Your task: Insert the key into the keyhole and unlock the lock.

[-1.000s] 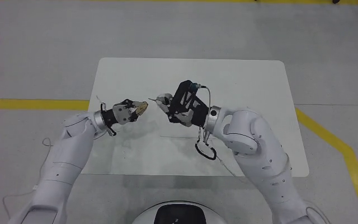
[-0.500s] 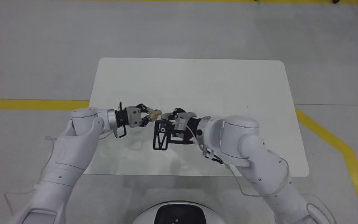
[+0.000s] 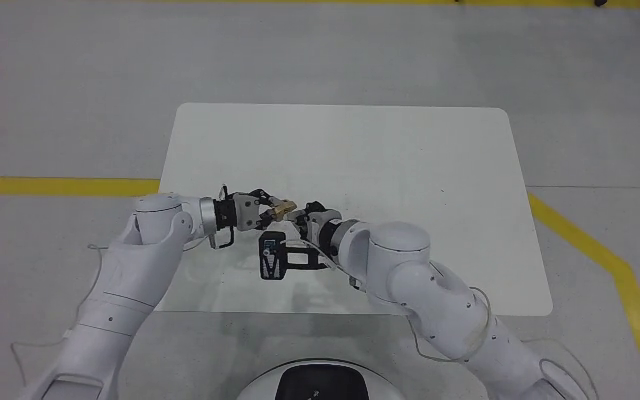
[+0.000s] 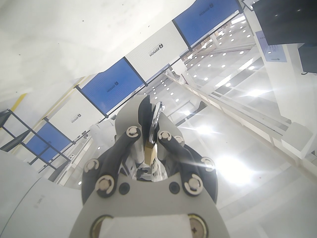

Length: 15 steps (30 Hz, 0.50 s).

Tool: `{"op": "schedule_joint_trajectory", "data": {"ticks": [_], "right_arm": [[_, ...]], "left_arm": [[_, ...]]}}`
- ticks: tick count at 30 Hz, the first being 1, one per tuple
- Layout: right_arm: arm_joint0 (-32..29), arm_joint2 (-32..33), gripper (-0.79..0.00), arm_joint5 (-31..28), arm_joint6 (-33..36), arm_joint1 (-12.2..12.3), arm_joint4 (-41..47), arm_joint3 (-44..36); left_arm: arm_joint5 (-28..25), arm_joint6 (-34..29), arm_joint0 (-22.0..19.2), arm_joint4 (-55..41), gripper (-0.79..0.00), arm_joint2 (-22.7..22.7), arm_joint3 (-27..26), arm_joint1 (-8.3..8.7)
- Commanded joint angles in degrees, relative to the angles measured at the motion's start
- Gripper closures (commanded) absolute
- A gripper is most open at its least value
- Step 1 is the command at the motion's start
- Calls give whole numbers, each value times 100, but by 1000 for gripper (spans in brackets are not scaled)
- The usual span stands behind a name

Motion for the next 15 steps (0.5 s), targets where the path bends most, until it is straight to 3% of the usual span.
{"op": "schedule_joint_trajectory", "data": {"ticks": [1, 15], "right_arm": [[19, -5, 0, -30, 29, -5, 44, 17], [196, -234, 0, -71, 200, -57, 12, 190]], "left_arm": [[-13, -4, -3, -27, 0, 39, 25, -1], [-25, -23, -45, -46, 0, 104, 96, 51]]}}
